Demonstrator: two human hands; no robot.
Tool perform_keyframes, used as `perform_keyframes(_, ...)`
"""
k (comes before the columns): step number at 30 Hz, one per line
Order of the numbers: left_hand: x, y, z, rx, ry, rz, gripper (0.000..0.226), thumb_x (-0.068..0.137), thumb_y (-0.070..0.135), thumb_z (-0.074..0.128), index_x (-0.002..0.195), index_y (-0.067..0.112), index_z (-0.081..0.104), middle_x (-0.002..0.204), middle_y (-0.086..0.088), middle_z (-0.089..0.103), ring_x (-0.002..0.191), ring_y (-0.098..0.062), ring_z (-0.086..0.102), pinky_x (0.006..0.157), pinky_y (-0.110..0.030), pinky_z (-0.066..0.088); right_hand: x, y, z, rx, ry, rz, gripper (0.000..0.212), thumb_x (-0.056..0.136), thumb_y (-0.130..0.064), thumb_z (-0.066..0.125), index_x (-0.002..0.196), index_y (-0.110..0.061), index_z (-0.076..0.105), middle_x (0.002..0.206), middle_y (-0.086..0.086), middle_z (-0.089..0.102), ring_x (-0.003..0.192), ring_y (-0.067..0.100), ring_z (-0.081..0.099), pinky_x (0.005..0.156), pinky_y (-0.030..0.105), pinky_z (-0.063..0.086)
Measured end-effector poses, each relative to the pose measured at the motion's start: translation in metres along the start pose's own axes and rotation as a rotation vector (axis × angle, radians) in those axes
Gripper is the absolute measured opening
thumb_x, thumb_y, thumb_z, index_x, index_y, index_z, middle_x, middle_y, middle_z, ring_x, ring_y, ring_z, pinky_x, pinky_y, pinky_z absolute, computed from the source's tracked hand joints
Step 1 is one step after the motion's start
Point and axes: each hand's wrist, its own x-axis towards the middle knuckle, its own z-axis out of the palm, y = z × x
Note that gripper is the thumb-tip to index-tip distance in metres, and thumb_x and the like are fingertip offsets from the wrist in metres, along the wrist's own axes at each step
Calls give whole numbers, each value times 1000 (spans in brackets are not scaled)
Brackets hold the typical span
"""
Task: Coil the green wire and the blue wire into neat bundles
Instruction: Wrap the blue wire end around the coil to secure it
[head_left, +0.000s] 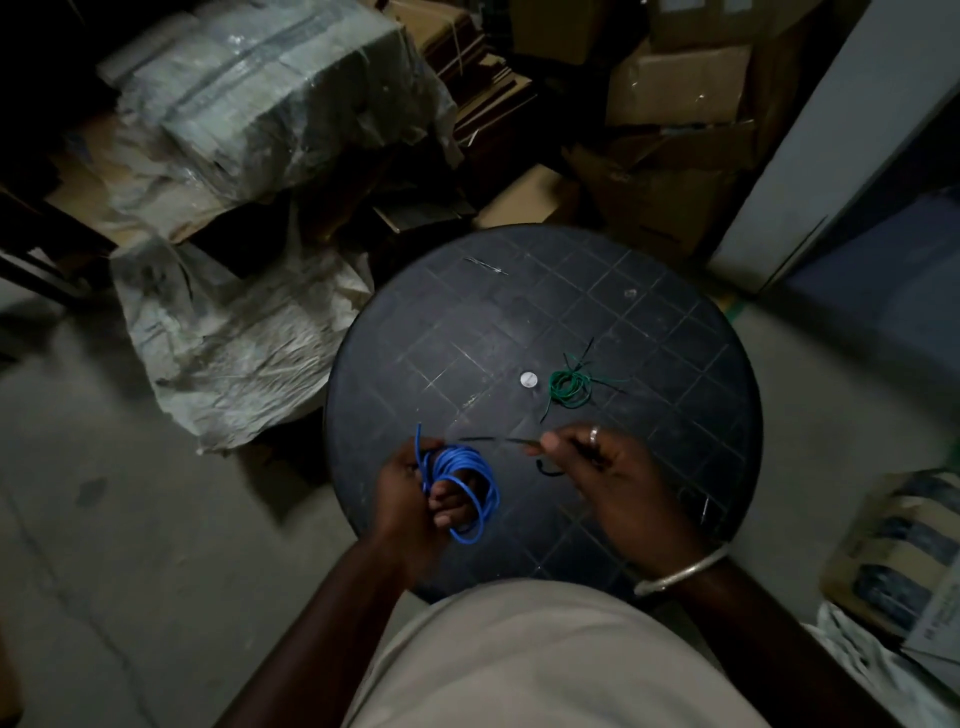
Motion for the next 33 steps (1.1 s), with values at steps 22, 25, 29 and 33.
perform_keyframes(22,33,41,5,303,-12,130,48,90,40,41,49,16,43,42,1,31,38,-12,32,39,-21,29,-9,-10,-9,-603,32,-483,14,90,-31,71,91,-19,77,78,-8,55,79,15,54,67,38,48)
perform_keyframes(25,37,38,7,290,19,162,64,99,49,29,44,17,42,38,2,30,33,-10,29,38,-21,24,0,-7,-6,-617,20,-505,11,90,-28,73,93,-19,78,79,-7,58,80,16,55,68,39,48)
perform_keyframes(29,37,37,7,140,77,179,59,96,36,27,43,14,38,36,-2,30,29,-13,26,36,-24,16,5,-10,0,-575,-1,-483,8,88,-27,74,92,-21,77,80,-11,56,81,14,56,69,37,50)
perform_keyframes(33,35,39,5,165,174,237,63,97,36,28,41,10,43,33,-3,31,26,-13,25,34,-21,13,4,-11,0,-543,-32,-509,6,87,-25,77,92,-21,78,78,-11,56,81,14,57,69,35,50)
